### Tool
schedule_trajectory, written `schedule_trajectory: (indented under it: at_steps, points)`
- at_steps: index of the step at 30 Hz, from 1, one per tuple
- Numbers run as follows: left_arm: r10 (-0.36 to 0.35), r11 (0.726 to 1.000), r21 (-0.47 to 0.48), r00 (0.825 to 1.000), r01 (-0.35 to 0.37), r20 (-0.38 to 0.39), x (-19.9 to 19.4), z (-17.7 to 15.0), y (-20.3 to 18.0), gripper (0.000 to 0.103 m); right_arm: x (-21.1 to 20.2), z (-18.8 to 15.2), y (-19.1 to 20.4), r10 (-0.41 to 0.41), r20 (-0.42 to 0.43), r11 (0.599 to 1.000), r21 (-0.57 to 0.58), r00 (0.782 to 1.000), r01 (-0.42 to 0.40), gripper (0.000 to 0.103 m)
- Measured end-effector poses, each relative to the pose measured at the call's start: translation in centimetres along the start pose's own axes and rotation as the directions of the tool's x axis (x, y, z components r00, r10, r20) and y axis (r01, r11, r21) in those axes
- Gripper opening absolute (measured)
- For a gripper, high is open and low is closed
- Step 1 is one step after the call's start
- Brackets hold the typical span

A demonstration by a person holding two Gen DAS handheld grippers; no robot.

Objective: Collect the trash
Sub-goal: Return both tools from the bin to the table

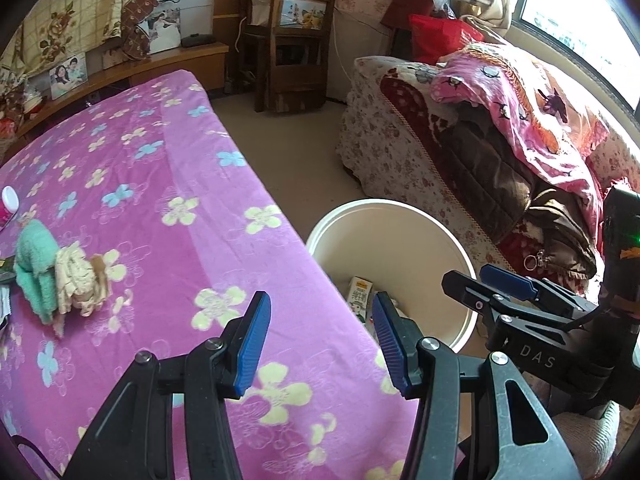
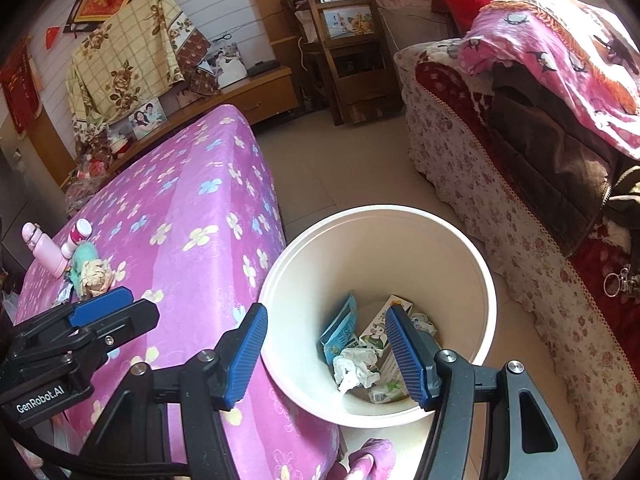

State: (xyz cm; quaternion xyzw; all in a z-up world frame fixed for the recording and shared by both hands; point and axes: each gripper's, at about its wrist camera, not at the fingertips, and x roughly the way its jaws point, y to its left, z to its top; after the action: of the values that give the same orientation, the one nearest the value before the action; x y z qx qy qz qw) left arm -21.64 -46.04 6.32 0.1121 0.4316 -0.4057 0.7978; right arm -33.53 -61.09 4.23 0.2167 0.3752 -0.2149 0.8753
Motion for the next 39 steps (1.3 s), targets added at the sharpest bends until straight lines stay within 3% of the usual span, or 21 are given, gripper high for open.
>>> schedule_trajectory:
  at_steps: [13, 24, 33, 39]
  points:
    - [0.049, 0.997, -0.065, 0.998, -0.047, 0.032, -3.4, -1.6, 5.1, 0.059, 0.0, -0.1, 4.0, 0.039, -0.007, 0.998, -0.052, 0.999, -0.039, 0.065]
    - [0.14, 0.971, -0.197, 0.99, -0.133, 0.019, -6.5, -4.4, 13.8, 0.059, 1.4, -1.0, 10.1, 0.114, -0.058, 0.983, -0.14, 0.992, -0.121, 0.065]
    - [0.259, 0.906, -0.346, 0.966, -0.244, 0.0, -10.4, -7.0, 24.2, 0.059, 3.1, -1.6, 15.5, 0.194, -0.126, 0.954, -0.209, 0.973, -0.217, 0.065]
    - [0.38, 0.83, -0.434, 0.925, -0.35, -0.018, -12.0, -5.9, 33.0, 0.064, 5.1, -1.1, 19.8, 0.28, -0.188, 0.921, -0.224, 0.941, -0.319, 0.065]
